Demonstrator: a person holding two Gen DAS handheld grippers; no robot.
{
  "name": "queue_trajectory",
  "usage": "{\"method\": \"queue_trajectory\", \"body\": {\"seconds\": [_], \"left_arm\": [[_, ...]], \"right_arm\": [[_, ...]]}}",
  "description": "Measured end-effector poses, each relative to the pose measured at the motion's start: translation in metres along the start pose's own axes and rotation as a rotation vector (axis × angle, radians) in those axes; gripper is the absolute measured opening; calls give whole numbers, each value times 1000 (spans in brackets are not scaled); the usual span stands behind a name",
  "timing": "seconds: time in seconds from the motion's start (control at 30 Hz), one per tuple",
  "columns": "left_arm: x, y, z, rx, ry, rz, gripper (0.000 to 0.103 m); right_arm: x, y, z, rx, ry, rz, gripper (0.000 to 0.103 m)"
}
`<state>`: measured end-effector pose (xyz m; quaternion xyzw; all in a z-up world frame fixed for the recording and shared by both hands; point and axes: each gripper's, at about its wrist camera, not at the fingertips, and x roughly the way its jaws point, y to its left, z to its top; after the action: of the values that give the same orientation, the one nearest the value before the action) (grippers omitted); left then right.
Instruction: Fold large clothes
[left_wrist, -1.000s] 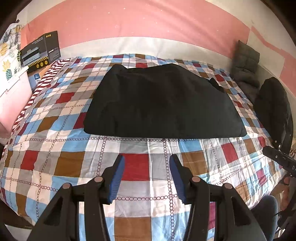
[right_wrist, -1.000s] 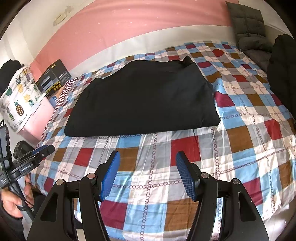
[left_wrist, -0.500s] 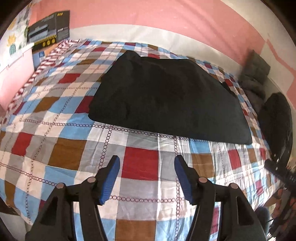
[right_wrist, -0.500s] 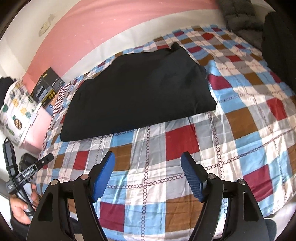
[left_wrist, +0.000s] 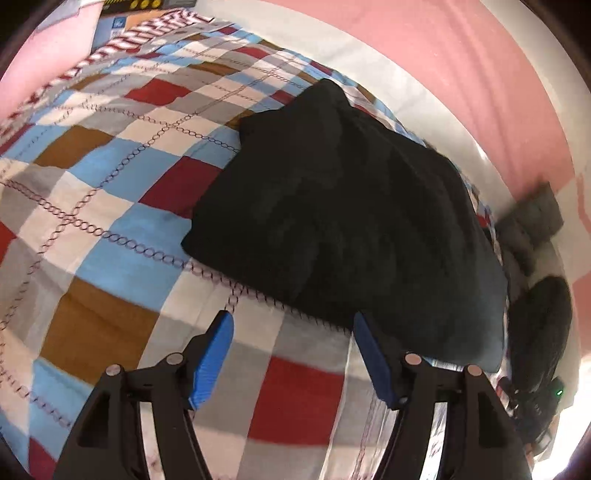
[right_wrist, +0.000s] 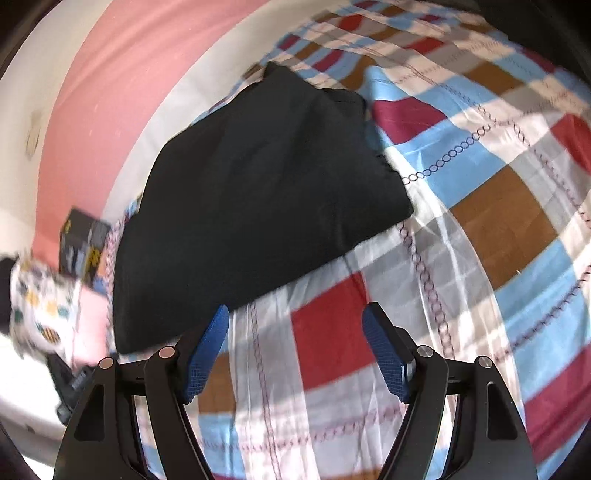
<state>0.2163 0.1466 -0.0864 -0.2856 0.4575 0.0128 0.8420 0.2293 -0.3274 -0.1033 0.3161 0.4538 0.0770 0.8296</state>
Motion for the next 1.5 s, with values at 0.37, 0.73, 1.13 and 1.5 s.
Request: {"method": "queue_trajectory", "body": {"seconds": [0.37,0.73,1.13,1.5], "left_arm": [[48,39,25,-199,-4,-132,91],[63,21,54,-171,-80,-75,67],[-26,-6,33,-6,-78,-22,35],[-119,36,-108,11,10,-12,36]], "right_arm": [[36,-39,35,210,-60,131,87],[49,-36,57,284,-83,126,69],[-36,-16,22,178,-68,109,39],[-104,-62,-83,185,38,55,40]]}}
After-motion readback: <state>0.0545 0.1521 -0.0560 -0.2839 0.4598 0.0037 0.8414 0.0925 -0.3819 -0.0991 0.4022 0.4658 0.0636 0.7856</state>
